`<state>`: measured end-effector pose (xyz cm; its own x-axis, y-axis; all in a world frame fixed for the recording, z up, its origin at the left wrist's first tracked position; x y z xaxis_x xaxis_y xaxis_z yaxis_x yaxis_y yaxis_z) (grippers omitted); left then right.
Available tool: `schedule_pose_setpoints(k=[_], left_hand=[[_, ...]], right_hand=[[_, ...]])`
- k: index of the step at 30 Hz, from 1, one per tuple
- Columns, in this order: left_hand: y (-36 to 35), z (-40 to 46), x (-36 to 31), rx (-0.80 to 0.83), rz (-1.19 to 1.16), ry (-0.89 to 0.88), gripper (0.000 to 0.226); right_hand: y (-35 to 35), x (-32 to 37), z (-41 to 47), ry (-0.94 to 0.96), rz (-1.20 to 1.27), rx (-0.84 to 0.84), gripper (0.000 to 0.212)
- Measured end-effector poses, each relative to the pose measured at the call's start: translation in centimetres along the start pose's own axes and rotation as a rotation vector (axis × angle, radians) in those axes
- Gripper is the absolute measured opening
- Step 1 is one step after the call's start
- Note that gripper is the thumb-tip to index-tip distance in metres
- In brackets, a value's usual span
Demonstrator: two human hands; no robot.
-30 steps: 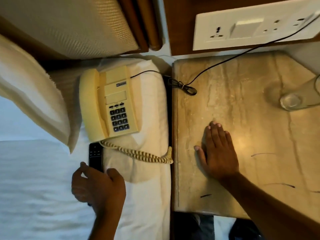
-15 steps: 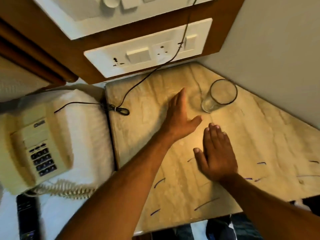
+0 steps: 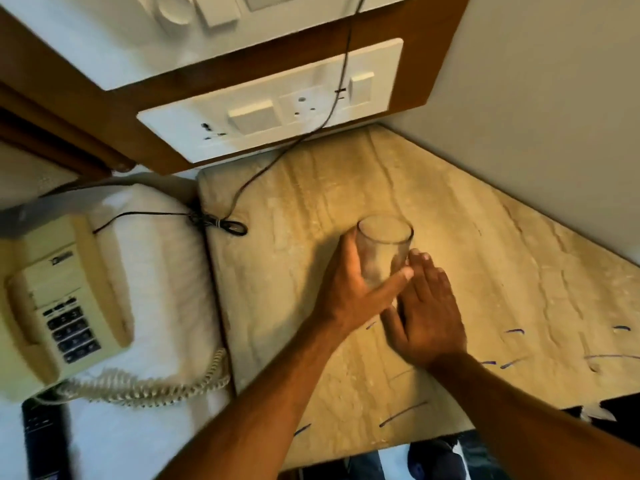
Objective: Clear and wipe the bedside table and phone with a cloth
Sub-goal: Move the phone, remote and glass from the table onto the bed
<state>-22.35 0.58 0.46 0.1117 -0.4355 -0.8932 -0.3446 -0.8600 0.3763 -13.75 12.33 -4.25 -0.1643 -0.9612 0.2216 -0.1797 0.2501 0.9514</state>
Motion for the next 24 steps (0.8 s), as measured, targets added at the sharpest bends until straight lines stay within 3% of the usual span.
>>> schedule_pose_setpoints(k=[2,6,9,11,15,20,24], left_hand=[[3.3,-5.1,1.8,-0.060,0.022,0.099,0.099],[14.0,-15.8,6.0,-0.417,0.172,0.246,0.089],[20.8,-21.5,8.6,-0.589,0.325,0.401,0.090],[24.4,-24.6,10.7,-0.610,0.396,0.519,0.092],[28.8,-27.4,12.9,-0.645,0.394,0.677,0.088],[30.8,-26.9,12.6,-0.629,0.674,0.692,0.080],[30.5,-26.0,11.2,-0.663,0.839,0.626,0.093]], right_hand=[[-0.1,-0.2,-0.1,-0.011,-0.024,0.010,0.077],[-0.4,1.6,-0.2,0.007,-0.078,0.000,0.080],[-1.9,7.7,-0.6,0.206,-0.085,0.017,0.081],[-3.2,13.5,-0.9,0.242,-0.078,0.019,0.080],[-4.0,17.9,-0.4,0.090,-0.061,0.017,0.085],[-4.1,17.1,-0.6,0.108,-0.065,0.021,0.088],[-3.8,17.5,-0.5,0.095,-0.069,0.026,0.086]])
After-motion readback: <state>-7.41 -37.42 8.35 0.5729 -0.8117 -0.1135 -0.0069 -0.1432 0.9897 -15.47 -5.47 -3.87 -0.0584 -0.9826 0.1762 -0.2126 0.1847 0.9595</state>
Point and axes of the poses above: each hand's wrist, its own z-axis towards the middle knuckle, its own y-axis out of the back of the hand, x = y × z, the point moved 7 cm from there along z, towards the middle knuckle, and after that the axes turned 3 degrees about -z, right-handed, at the moved point
